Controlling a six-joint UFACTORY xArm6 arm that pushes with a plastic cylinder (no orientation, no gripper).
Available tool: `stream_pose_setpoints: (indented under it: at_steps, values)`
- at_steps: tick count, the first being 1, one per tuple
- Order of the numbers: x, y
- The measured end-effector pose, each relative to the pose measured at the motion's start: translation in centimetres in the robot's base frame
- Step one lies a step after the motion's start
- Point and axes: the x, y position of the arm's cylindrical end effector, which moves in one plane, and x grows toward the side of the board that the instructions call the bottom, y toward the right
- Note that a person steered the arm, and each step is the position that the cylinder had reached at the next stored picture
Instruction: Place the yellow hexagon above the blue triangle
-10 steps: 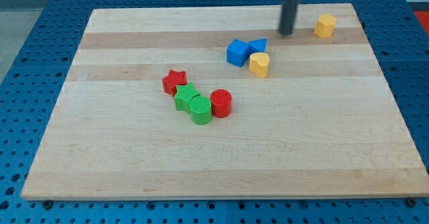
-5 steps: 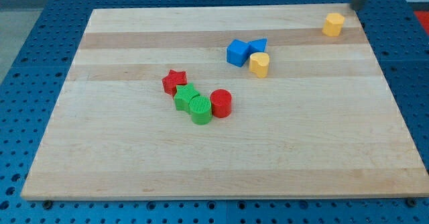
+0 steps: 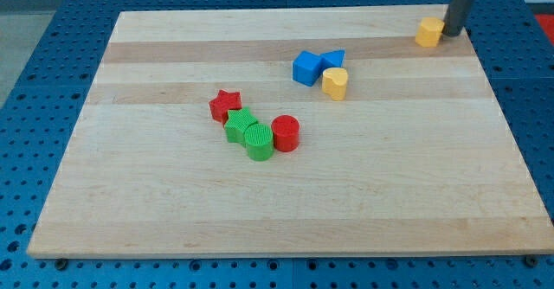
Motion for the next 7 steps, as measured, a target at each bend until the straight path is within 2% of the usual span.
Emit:
stream_pose_setpoints:
  at_steps: [7]
  values:
    - [0.8, -14.0]
